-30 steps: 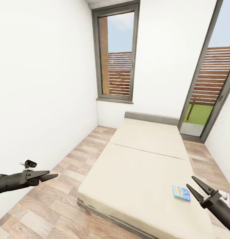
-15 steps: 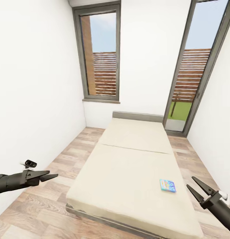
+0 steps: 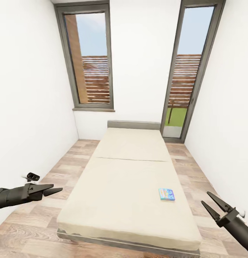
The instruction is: Put all the toys in the child's room - the three board games (two on the bed and one on the table), the two jigsaw puzzles on the table, and the tennis ball on the table - inside the toy box on the table in the child's room.
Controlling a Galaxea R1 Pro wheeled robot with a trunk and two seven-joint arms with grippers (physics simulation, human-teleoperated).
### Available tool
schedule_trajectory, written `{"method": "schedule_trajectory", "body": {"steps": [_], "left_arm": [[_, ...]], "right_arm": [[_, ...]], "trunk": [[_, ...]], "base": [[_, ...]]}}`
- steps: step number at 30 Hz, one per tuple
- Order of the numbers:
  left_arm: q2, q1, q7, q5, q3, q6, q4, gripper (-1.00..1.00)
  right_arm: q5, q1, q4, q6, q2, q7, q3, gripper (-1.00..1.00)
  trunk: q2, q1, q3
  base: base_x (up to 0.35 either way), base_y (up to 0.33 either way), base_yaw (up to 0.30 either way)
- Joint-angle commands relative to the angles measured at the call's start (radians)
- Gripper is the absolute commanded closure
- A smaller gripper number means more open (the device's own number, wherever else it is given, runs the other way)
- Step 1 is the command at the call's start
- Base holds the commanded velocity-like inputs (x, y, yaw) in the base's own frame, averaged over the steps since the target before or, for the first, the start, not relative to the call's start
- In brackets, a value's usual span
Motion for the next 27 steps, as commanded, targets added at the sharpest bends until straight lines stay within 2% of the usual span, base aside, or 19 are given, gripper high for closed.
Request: {"method": "schedule_trajectory", "body": {"steps": [1,27], "left_arm": [[0.0,0.0,-0.003,0.0,-0.001,0.011,0.0,-1.0],[0.0,-0.001,-0.003,0.0,-0.001,0.011,0.0,-1.0]], "right_arm": [[-0.002,0.0,-0.001,0.005,0.0,0.001,-0.001,-1.0],[-0.002,0.0,0.005,0.005,0.001,0.001,-0.001,-1.0]], "trunk": [[-0.002,0.001,-0.002],[-0.002,0.001,-0.002]], "base": [[0.0,0.0,-0.276],[0.0,0.0,-0.277]]}}
